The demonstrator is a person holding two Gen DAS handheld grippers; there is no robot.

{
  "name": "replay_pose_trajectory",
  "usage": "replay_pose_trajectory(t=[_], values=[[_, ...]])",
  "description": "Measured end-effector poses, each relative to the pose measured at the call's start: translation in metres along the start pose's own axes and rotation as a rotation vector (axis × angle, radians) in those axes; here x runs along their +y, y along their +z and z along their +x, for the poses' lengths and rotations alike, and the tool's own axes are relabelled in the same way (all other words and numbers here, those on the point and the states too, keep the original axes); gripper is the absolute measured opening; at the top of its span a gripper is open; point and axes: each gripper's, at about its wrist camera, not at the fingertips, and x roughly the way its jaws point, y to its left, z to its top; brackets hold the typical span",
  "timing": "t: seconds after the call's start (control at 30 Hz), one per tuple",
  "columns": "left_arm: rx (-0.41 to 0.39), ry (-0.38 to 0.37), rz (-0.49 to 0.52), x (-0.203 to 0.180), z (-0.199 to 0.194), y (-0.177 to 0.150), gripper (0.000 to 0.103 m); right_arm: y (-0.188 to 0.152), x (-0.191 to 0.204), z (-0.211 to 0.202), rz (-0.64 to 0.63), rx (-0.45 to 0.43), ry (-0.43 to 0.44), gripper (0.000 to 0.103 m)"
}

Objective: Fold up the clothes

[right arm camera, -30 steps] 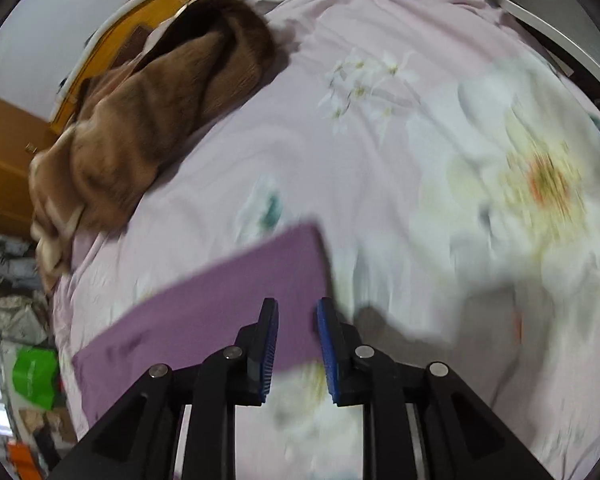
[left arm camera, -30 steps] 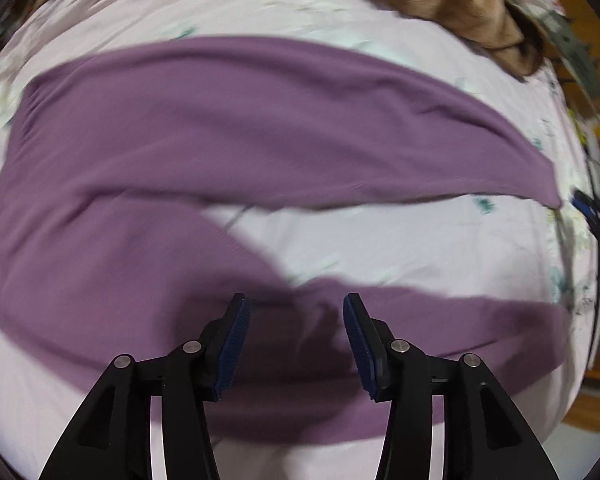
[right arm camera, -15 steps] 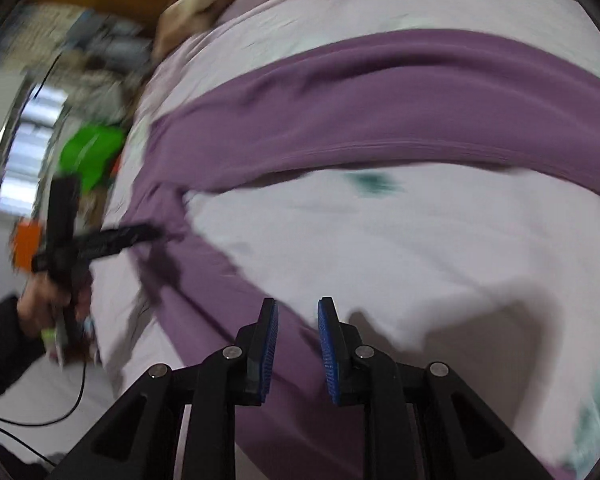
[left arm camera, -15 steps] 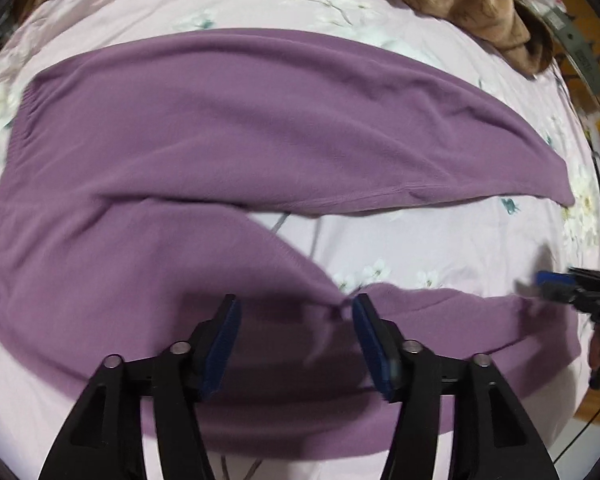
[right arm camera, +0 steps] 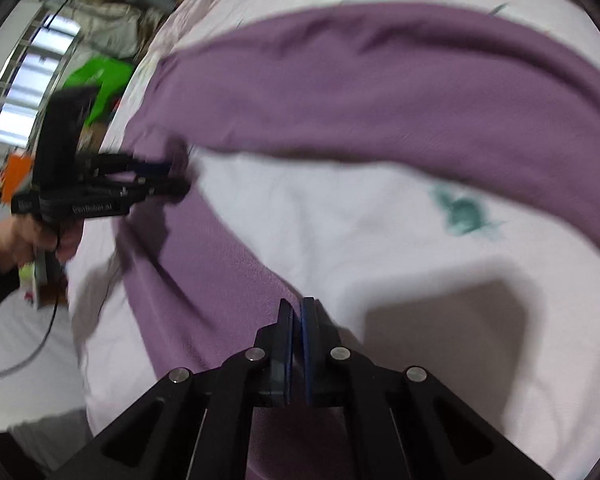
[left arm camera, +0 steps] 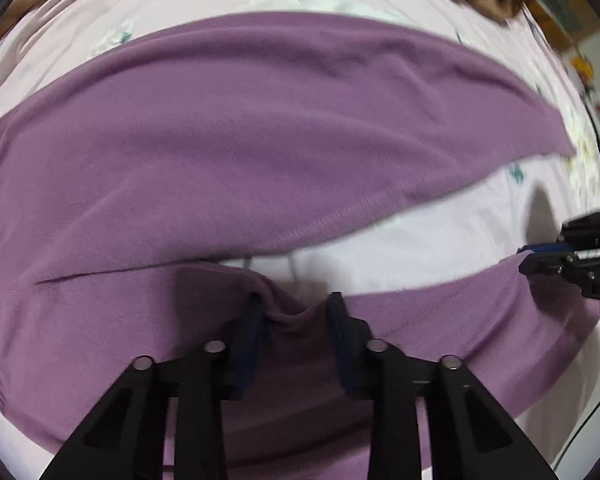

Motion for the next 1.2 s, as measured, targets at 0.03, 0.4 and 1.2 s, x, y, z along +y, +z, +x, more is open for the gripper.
replay_pose_trajectory(t=[0.03, 0.4, 1.2], values=[[-0.011, 0.004, -0.015, 0.003, -0.001, 0.002, 0.021, 0.001, -0.002, -0.004, 0.019, -0.021, -0.010, 0.004], [-0.090, -0.031, -0.093, -0.009, -0.040, -0.006, 0.025, -0.091, -0.049, -0.103, 0.343, -0.213, -0.194, 0.022], [0.118, -0.178, 0.386, -0.241, 0.005, -0.120, 0.024, -0.340, -0.097, -0.161, 1.165, -0.618, 0.022, 0.003]])
